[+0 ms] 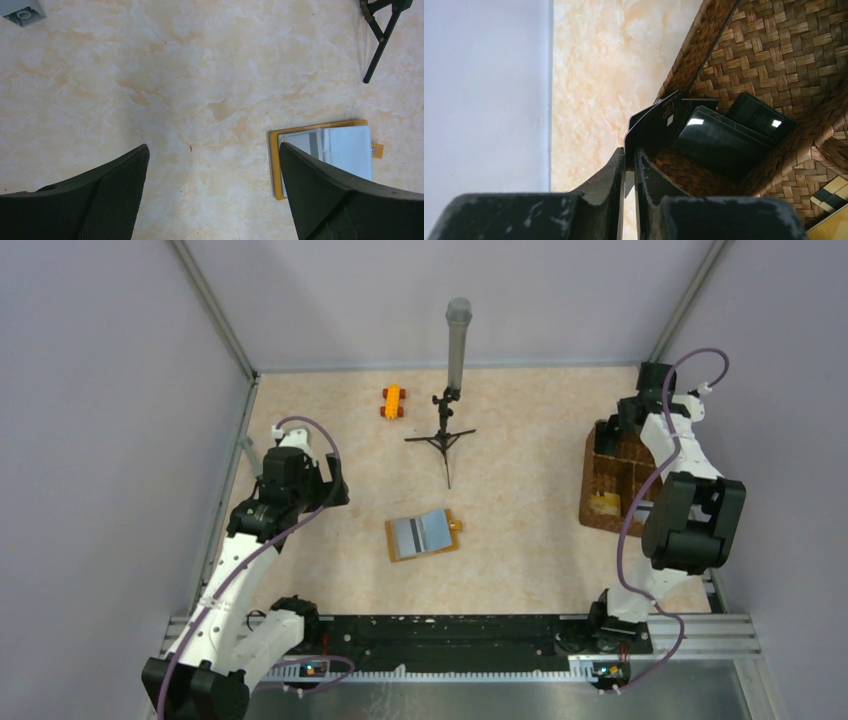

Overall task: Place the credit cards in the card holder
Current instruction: Pick up the credit card from the storage box.

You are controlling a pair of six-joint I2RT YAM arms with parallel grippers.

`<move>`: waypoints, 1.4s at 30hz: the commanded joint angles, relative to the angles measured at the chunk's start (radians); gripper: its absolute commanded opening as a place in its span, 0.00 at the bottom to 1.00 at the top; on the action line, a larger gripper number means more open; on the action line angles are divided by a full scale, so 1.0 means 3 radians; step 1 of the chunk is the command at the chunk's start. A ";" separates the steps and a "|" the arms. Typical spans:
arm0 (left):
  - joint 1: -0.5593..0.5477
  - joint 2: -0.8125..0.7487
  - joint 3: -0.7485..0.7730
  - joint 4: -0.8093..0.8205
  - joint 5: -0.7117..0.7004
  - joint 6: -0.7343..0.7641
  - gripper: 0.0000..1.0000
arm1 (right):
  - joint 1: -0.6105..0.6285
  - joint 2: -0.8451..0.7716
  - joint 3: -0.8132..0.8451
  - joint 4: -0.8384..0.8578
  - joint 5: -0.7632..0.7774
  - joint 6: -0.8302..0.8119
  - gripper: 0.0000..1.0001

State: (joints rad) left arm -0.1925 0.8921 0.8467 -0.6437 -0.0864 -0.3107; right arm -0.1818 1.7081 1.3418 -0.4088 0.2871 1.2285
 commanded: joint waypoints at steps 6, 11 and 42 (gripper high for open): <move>-0.0017 -0.0068 -0.0031 0.0114 0.0126 0.0085 0.99 | -0.0049 -0.0376 -0.0232 0.0157 -0.0056 -0.0092 0.00; -0.0018 -0.0060 -0.0018 0.0130 0.0271 0.0153 0.99 | -0.0049 -0.0650 -0.0464 0.0137 -0.0040 -0.0232 0.00; -0.0265 -0.0263 -0.0462 0.1467 0.2312 -0.0589 0.94 | 0.0134 -0.1980 -0.1135 -0.0205 -0.1939 -0.2526 0.00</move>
State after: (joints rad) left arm -0.2276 0.8089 0.7288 -0.3866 0.4908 -0.3958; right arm -0.1970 1.2175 1.0409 -0.4519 -0.1486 0.6075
